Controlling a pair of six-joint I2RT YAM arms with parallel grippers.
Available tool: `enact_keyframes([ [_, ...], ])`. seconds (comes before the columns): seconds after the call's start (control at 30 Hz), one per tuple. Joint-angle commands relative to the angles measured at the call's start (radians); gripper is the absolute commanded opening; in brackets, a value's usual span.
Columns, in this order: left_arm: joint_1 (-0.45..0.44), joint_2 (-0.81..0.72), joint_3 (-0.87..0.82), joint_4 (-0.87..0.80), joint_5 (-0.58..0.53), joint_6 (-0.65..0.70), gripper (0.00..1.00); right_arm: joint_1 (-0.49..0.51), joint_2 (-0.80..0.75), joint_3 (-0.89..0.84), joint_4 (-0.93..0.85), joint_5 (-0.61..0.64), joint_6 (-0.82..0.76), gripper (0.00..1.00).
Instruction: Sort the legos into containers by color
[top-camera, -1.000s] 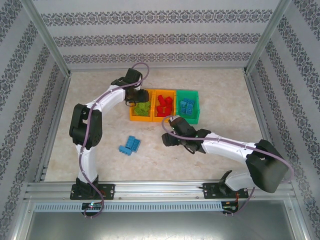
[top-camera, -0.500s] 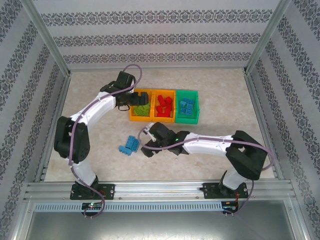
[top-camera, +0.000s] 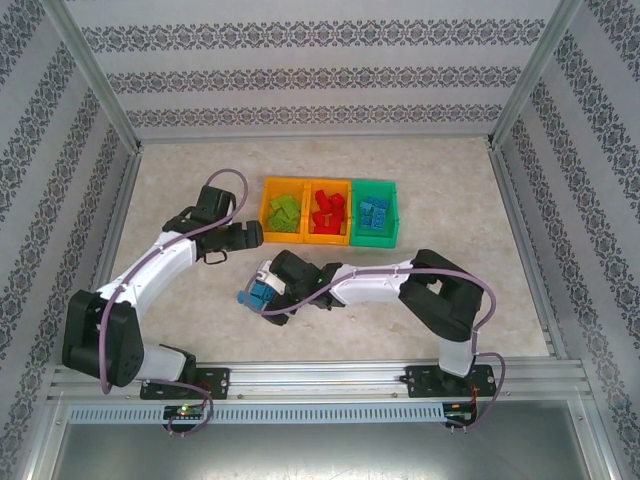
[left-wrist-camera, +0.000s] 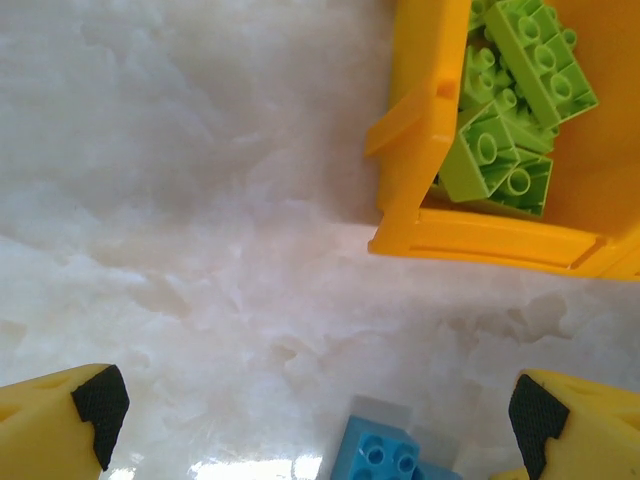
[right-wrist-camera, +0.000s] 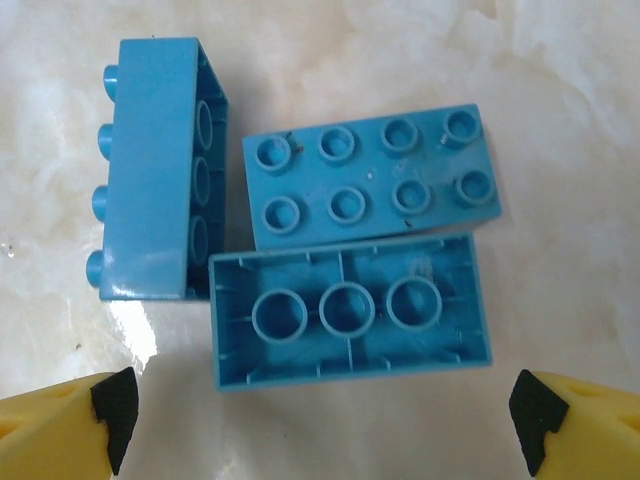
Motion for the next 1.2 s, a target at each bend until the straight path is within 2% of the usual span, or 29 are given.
enact_keyframes([
  [0.0, 0.013, -0.034, -0.039, 0.030, 0.000, -0.032, 0.99, -0.001, 0.039, 0.047, 0.002, -0.017, -0.045, 0.98],
  [0.23, 0.018, -0.069, -0.081, 0.031, 0.015, -0.041, 0.99, -0.026, 0.098, 0.093, -0.014, -0.019, -0.074, 0.96],
  [0.33, 0.020, -0.081, -0.101, 0.030, 0.015, -0.048, 0.99, -0.038, 0.114, 0.104, -0.022, -0.033, -0.084, 0.87],
  [0.4, 0.022, -0.092, -0.114, 0.031, 0.016, -0.053, 0.99, -0.041, 0.119, 0.101, -0.025, -0.034, -0.089, 0.76],
  [0.47, 0.023, -0.099, -0.125, 0.029, 0.017, -0.059, 0.99, -0.041, 0.118, 0.097, -0.026, -0.032, -0.091, 0.69],
  [0.67, 0.023, -0.114, -0.139, 0.022, 0.018, -0.063, 0.99, -0.041, 0.082, 0.055, -0.013, -0.016, -0.081, 0.62],
  [0.97, 0.023, -0.183, -0.186, -0.021, -0.013, -0.066, 0.99, -0.061, -0.135, -0.120, 0.044, 0.026, -0.027, 0.61],
  [1.17, 0.021, -0.257, -0.241, -0.045, -0.010, -0.073, 1.00, -0.145, -0.347, -0.253, 0.071, 0.050, 0.033, 0.62],
])
